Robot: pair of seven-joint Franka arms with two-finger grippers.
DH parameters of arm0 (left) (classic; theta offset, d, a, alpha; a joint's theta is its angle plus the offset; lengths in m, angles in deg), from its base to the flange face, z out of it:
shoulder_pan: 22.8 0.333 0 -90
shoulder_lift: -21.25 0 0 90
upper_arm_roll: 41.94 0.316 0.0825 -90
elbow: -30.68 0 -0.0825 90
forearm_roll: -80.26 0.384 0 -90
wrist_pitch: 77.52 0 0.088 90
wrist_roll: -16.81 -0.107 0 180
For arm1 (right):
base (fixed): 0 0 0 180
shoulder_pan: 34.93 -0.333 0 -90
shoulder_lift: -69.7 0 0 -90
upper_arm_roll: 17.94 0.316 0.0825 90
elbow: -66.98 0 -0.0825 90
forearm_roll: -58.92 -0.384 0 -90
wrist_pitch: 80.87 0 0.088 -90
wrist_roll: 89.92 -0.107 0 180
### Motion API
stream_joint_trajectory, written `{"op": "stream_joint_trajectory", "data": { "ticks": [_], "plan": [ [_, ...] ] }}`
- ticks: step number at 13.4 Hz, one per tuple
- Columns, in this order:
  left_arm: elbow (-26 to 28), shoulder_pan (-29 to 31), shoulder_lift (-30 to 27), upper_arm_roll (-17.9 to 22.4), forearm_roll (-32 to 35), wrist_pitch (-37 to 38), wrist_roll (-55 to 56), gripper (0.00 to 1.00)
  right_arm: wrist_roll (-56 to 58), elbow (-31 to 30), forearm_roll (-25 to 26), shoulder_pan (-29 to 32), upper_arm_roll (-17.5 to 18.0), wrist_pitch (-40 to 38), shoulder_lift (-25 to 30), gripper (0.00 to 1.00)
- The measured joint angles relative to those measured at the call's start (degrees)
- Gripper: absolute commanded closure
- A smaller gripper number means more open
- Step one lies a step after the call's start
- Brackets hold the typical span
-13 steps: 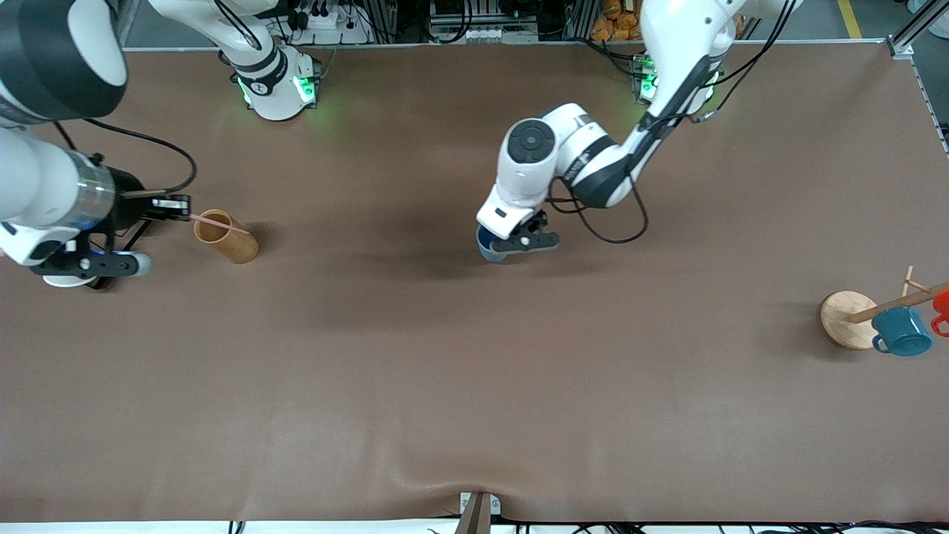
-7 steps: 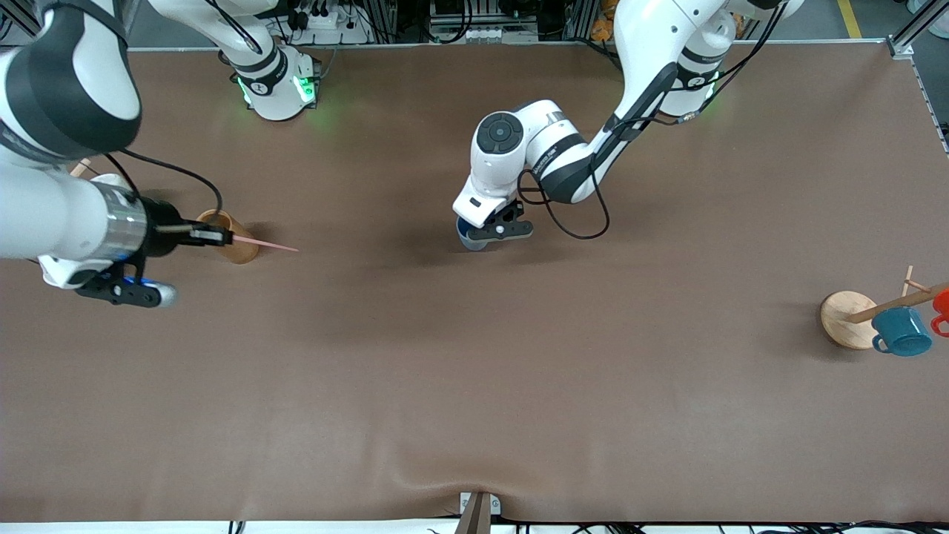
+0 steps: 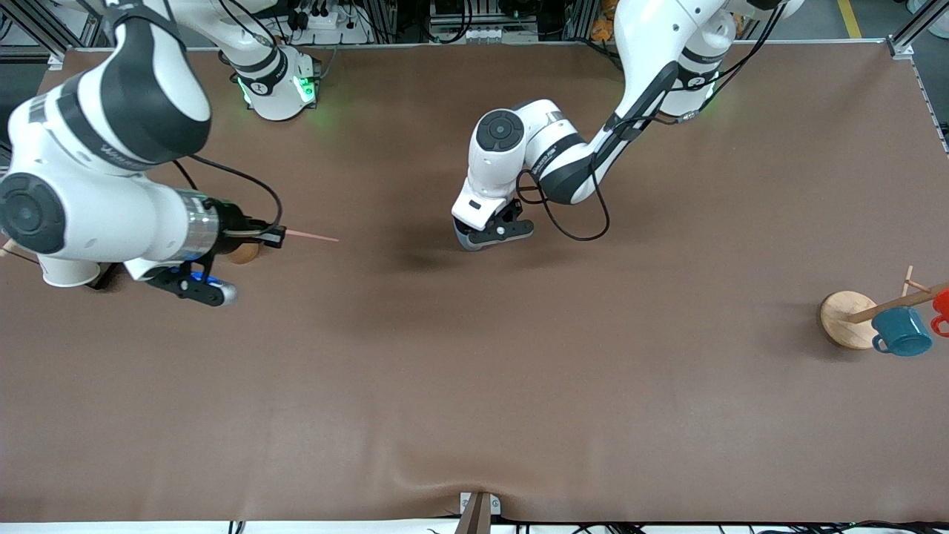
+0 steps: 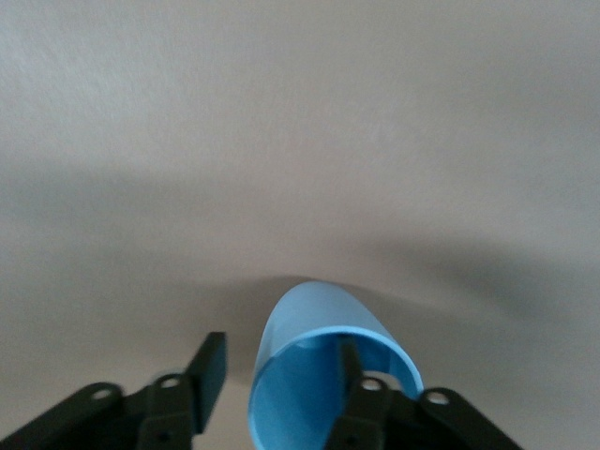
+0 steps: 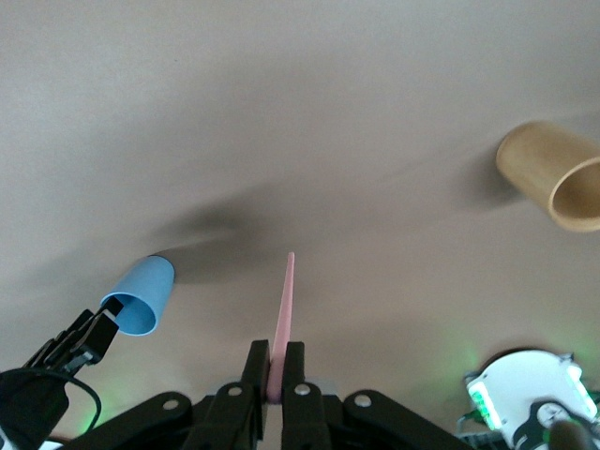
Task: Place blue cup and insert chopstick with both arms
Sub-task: 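Carry the blue cup mid-table with the left gripper while the right gripper follows, then release the blue cup and raise the left gripper while the right gripper aligns the chopstick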
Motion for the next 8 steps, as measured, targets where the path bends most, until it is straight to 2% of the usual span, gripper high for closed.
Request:
{"op": "stream_joint_trajectory", "data": {
  "ticks": [4, 6, 8],
  "plan": [
    [-1.63, 3.95, -7.24, 0.09, 0.00, 3.56, -0.05, 0.00, -14.93, -0.02, -0.36, -3.99, 5.33, 3.68, 0.09, 1.00],
    [-2.51, 6.75, -10.81, 0.12, -0.10, 5.65, -0.20, 0.00, -23.13, -0.29, -0.38, -5.09, 9.31, 7.39, 0.10, 1.00],
    [-4.76, 9.72, -12.68, 0.16, -1.44, 9.28, -3.29, 0.00, -29.74, -0.99, -0.38, -7.71, 11.32, 11.06, 0.08, 1.00]
  ]
}}
